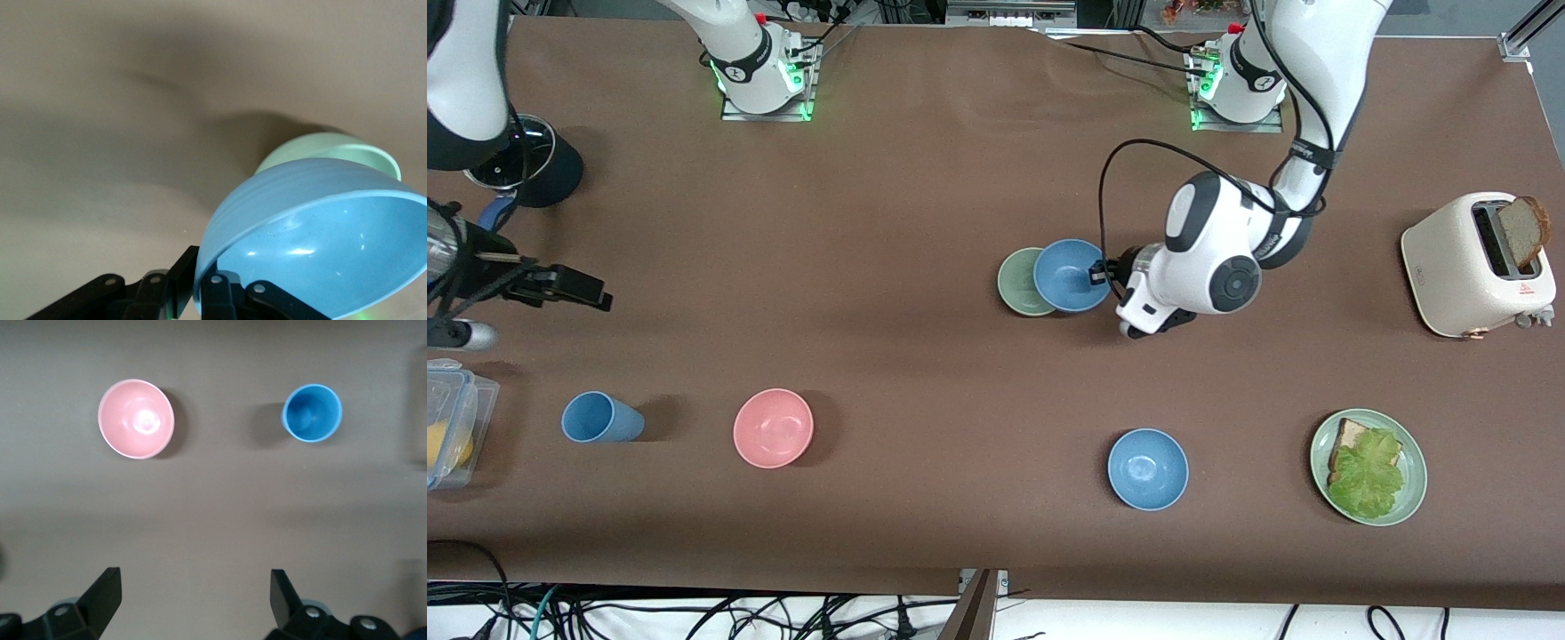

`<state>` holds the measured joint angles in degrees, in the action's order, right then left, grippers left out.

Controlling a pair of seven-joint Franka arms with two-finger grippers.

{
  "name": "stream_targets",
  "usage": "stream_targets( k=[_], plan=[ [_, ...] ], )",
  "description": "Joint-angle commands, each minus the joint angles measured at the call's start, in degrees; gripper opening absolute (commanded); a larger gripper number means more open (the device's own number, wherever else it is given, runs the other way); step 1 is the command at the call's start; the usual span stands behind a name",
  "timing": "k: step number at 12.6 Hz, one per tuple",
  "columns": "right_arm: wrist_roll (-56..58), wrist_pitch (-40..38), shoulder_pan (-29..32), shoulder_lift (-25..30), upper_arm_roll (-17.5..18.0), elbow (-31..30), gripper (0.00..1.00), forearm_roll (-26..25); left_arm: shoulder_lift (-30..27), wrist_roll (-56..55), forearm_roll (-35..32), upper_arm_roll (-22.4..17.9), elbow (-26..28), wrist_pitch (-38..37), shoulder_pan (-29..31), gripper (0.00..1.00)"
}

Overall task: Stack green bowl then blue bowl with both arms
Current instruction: 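Lower the blue bowl into the green bowl and open the left gripper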

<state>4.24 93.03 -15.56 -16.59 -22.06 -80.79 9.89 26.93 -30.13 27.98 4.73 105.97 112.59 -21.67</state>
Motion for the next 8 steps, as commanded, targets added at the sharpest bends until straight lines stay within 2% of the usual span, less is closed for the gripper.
stream_targets(
  k=[1, 3, 8],
  plan=[
    [5.5, -0.5, 3.4, 2.7, 2.3, -2.5, 0.99, -1.9, -0.8, -2.0, 1.5, -0.8, 0.7, 0.6, -2.7, 0.0],
    [6.1, -0.1, 5.9, 3.6, 7.1, -2.6, 0.99, -10.0, -0.5, -2.7, 1.5, -0.7, 0.6, 1.1, -2.9, 0.0],
    [6.0, -0.1, 8.3, 7.8, 9.7, -2.8, 0.99, -11.3, 2.4, -4.7, 1.8, -0.7, -0.9, 4.6, -5.2, 0.0]
  ],
)
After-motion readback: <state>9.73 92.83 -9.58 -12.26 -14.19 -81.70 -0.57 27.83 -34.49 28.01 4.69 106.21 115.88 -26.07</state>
